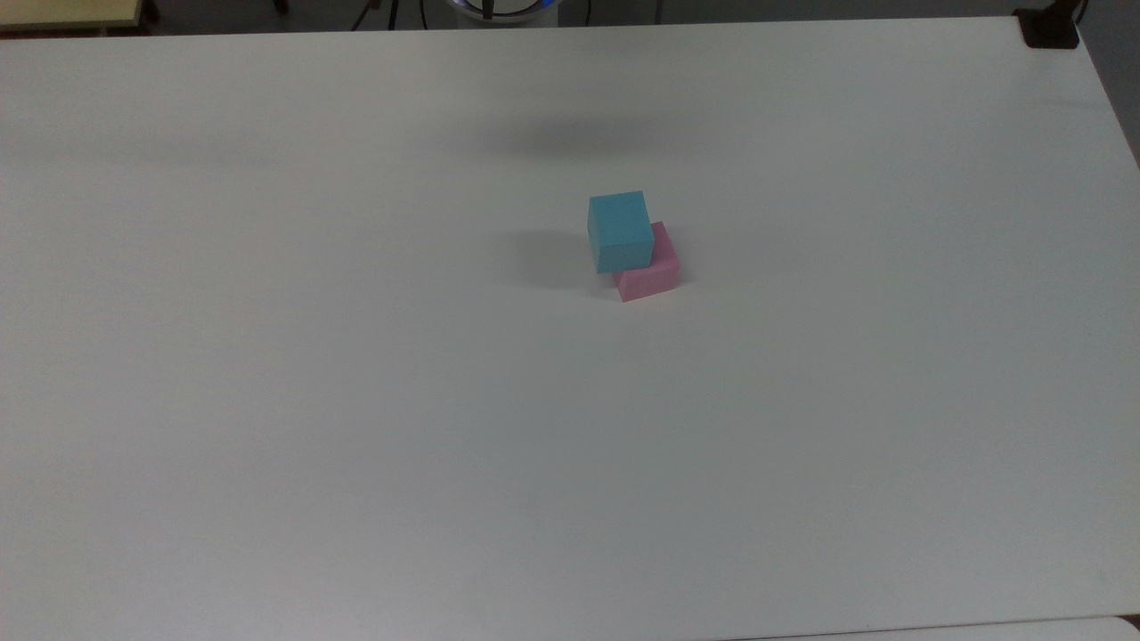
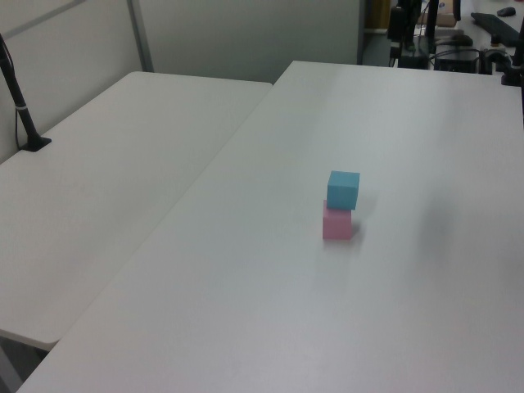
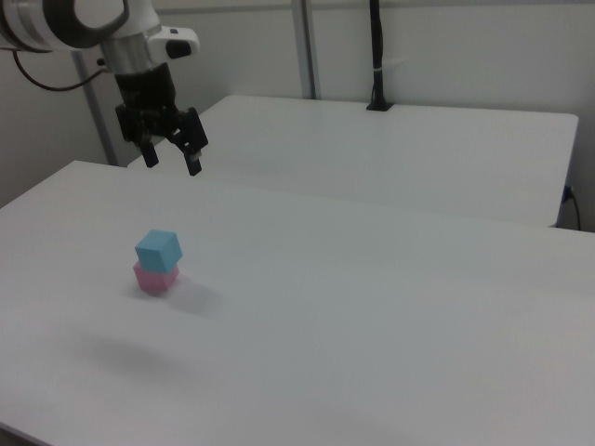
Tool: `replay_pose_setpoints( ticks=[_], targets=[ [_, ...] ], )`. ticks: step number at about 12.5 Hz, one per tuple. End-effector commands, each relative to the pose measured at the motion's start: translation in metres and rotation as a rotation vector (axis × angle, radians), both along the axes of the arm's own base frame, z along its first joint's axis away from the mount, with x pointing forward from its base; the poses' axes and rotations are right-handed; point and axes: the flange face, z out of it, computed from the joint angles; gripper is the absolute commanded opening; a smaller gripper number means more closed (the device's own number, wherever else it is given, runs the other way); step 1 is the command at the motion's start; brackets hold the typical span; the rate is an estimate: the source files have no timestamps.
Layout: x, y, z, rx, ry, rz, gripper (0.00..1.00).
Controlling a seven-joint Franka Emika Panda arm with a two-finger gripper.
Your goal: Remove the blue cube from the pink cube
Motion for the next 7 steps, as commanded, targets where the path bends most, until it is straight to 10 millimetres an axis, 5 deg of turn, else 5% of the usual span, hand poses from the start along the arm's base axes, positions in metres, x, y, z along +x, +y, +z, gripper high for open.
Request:
replay_pose_setpoints(
  ticks=[1, 6, 7],
  targets=[
    [0.012, 0.007, -0.020, 0.013, 0.046, 0.198, 1.00],
    [0.032, 0.058, -0.064, 0.055, 0.092, 0.239, 1.00],
    [0.035, 0.082, -0.077, 0.053, 0.108, 0.223, 1.00]
  ],
)
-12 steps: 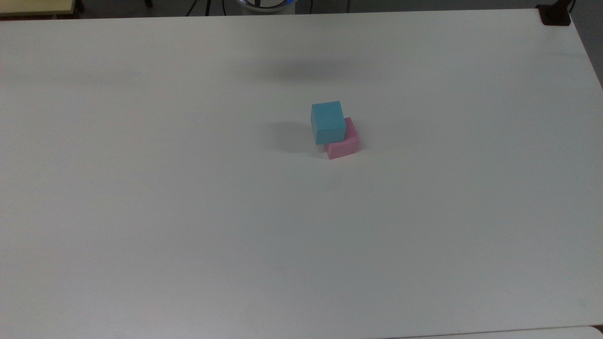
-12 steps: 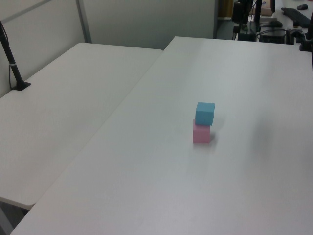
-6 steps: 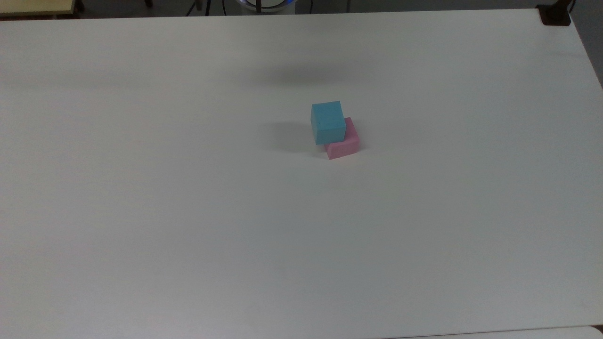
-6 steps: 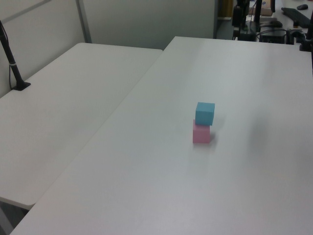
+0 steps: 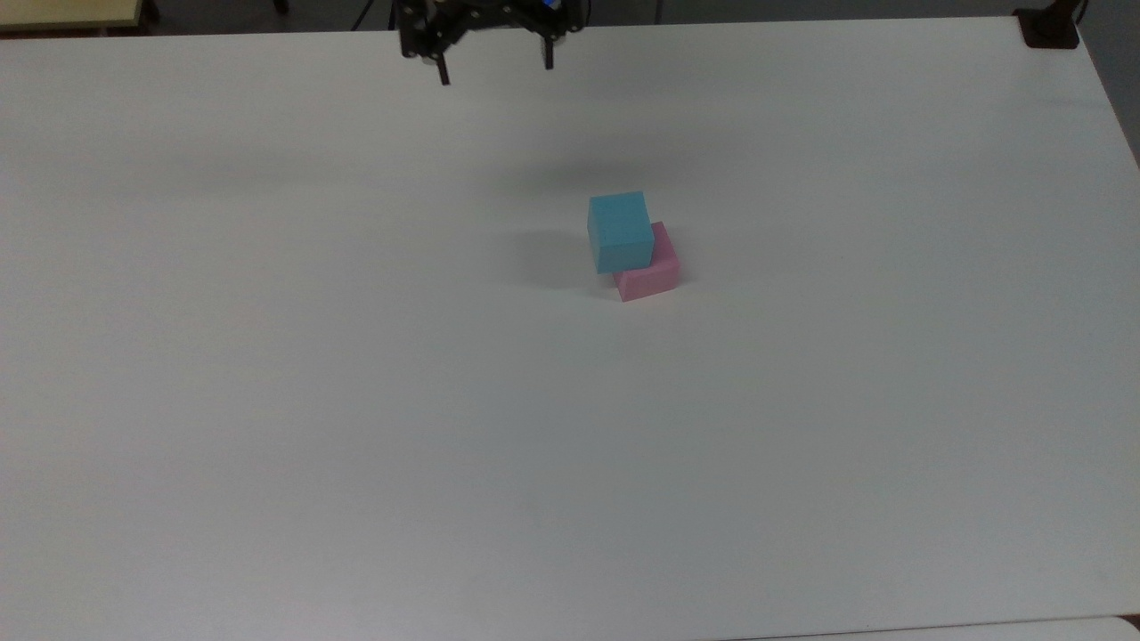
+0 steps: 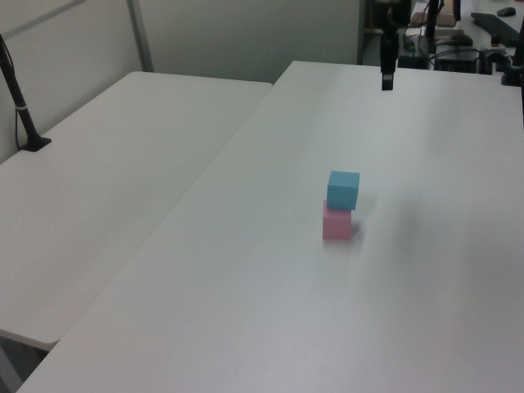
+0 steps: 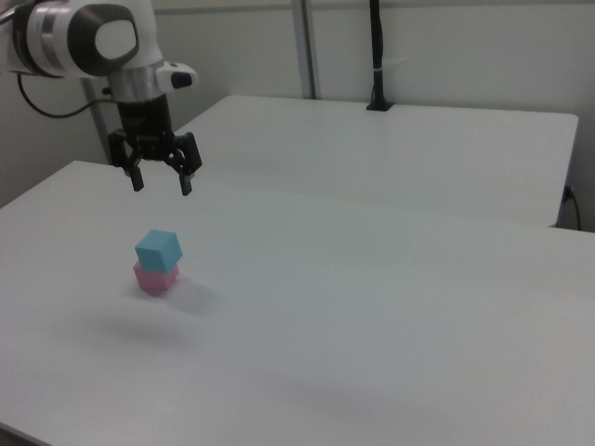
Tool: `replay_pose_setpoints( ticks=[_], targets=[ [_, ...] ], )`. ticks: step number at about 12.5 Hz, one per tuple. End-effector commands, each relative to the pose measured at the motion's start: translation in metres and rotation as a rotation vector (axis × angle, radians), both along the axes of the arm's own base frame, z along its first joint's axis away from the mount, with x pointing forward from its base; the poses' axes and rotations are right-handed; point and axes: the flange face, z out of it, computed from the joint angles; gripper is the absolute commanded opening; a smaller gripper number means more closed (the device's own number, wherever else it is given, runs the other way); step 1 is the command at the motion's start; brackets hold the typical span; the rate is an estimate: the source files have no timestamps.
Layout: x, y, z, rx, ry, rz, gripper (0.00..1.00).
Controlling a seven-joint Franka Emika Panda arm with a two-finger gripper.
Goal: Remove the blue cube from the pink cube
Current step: 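Lower the open gripper over the light blue cube on the pink cube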
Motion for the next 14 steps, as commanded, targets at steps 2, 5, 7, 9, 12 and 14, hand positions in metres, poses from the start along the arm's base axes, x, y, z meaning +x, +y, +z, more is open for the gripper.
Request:
replay_pose_setpoints(
  ticks=[2, 5, 7, 9, 12, 14],
  targets=[
    [0.018, 0.071, -0.052, 0.004, -0.002, -0.043, 1.00],
    [0.031, 0.093, -0.088, -0.003, 0.007, -0.124, 1.00],
    [0.036, 0.105, -0.104, -0.004, 0.007, -0.143, 1.00],
    [0.044, 0.108, -0.116, 0.003, -0.012, -0.145, 1.00],
    [0.049, 0.111, -0.134, 0.002, -0.004, -0.156, 1.00],
    [0.049, 0.118, -0.143, 0.003, 0.009, -0.145, 1.00]
  ],
)
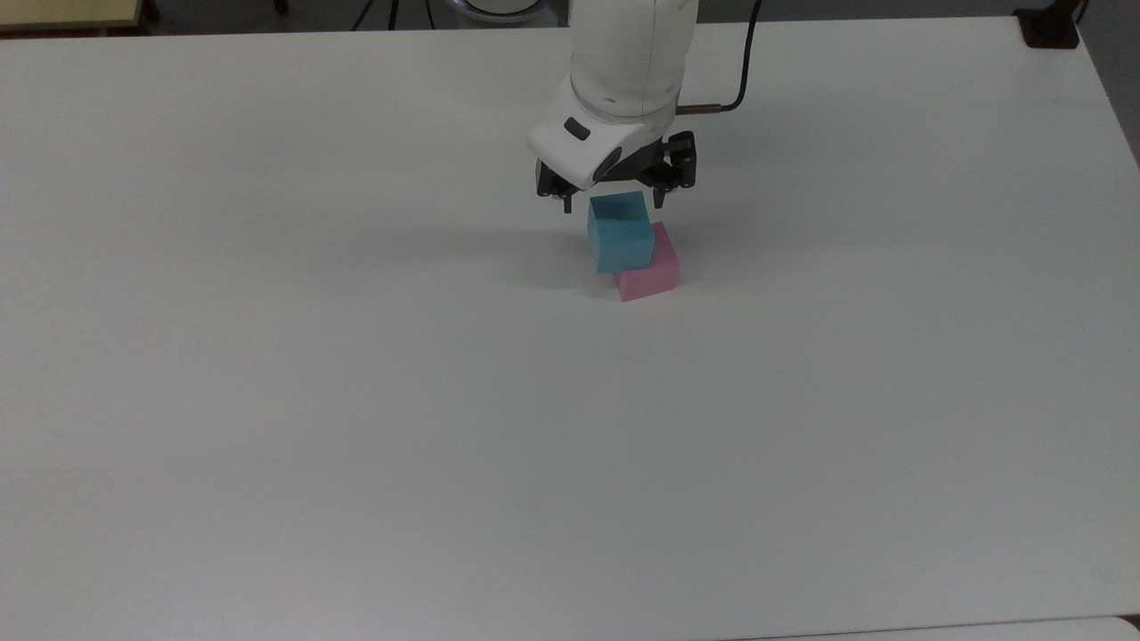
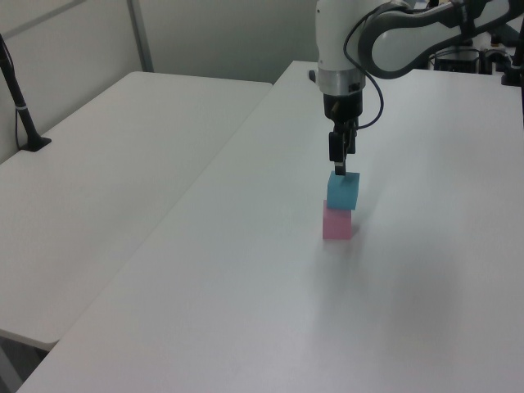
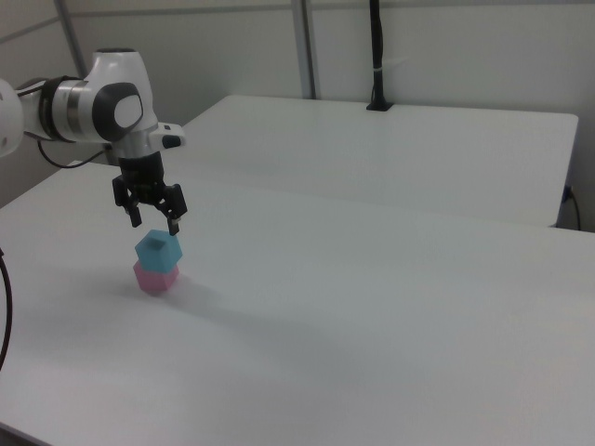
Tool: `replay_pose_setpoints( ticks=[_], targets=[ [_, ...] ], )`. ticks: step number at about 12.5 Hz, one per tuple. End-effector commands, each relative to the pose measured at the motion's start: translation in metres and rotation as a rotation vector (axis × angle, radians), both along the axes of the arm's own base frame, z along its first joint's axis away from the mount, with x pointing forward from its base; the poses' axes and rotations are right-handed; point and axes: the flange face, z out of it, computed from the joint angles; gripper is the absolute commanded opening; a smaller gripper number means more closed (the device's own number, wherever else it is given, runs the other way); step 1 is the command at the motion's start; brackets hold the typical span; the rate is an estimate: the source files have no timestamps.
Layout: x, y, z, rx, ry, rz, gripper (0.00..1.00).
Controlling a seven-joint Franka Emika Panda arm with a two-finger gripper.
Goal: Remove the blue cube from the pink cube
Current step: 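Lower the open gripper over the light blue cube on the pink cube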
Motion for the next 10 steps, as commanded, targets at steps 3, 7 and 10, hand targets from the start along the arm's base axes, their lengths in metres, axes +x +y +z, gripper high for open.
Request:
replay_pose_setpoints(
  ticks=[3, 7, 10],
  targets=[
    [0.003, 0.011, -0.019, 0.004, -0.020, -0.009, 1.00],
    [0.001, 0.021, -0.038, -0.026, -0.017, 0.023, 1.00],
    [-0.009, 0.040, -0.053, -0.022, -0.016, 0.045, 0.78]
  ],
)
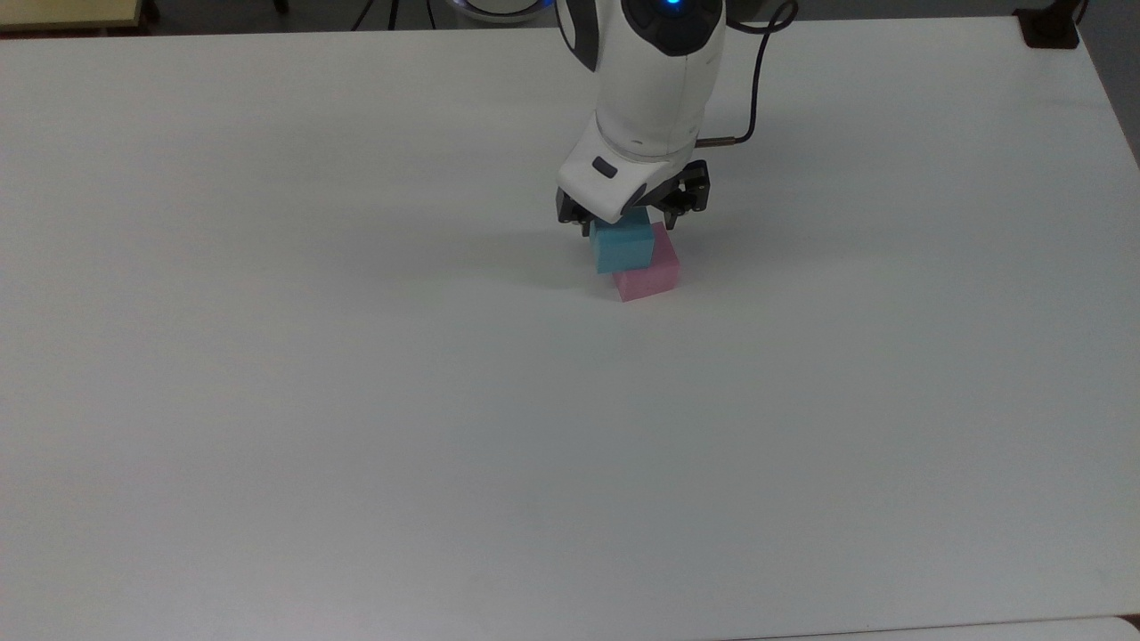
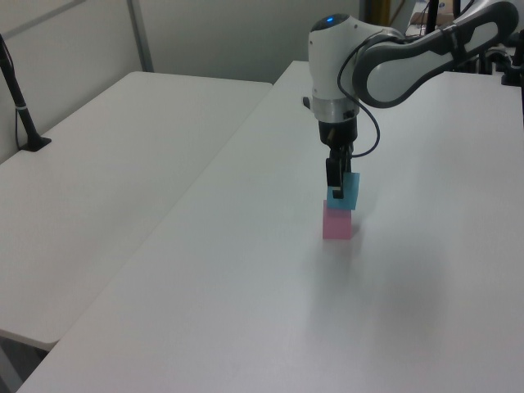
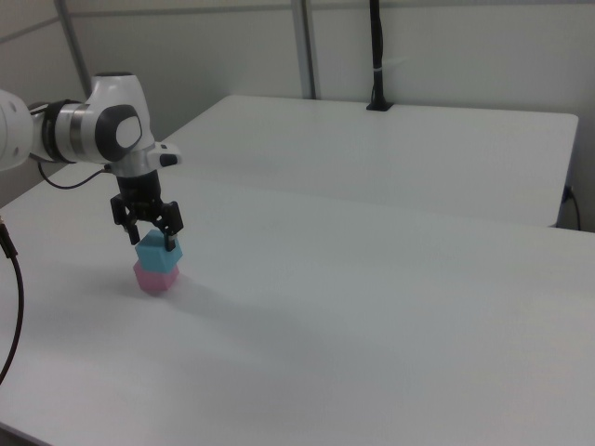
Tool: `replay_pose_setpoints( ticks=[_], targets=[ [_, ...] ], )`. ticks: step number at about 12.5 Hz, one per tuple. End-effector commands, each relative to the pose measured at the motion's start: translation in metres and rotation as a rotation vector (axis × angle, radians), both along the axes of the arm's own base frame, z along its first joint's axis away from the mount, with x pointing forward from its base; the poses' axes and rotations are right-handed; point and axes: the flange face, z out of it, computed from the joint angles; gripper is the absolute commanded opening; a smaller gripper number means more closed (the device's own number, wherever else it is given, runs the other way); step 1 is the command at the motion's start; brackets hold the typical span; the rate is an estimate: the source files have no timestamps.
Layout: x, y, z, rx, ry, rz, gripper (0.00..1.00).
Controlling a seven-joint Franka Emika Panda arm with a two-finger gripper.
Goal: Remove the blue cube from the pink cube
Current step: 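Close the gripper on the light blue cube and lift it, then carry the light blue cube away from the pink cube and lower it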
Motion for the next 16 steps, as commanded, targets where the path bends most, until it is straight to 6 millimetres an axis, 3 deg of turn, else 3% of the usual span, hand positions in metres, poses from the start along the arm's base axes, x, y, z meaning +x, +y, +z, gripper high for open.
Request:
replay_pose_setpoints(
  ticks=[1, 2, 3, 6, 7, 9, 12, 13, 16],
  targets=[
    [-0.009, 0.016, -0.008, -0.005, -0.034, -0.024, 0.63],
    [-0.008, 0.014, -0.007, -0.009, -0.037, -0.021, 0.44],
    [-0.008, 0.012, -0.006, -0.022, -0.044, -0.007, 0.39],
    [-0.006, 0.004, 0.010, -0.026, -0.062, 0.021, 0.31],
    [-0.003, -0.009, 0.020, -0.021, -0.076, 0.033, 0.31],
    [0.007, -0.047, 0.045, -0.013, -0.104, 0.059, 0.31],
    [0.029, -0.133, 0.066, -0.004, -0.143, 0.051, 0.31],
    [0.031, -0.150, 0.069, -0.005, -0.148, 0.051, 0.31],
    [0.039, -0.179, 0.040, -0.009, -0.109, 0.052, 0.29]
  ],
)
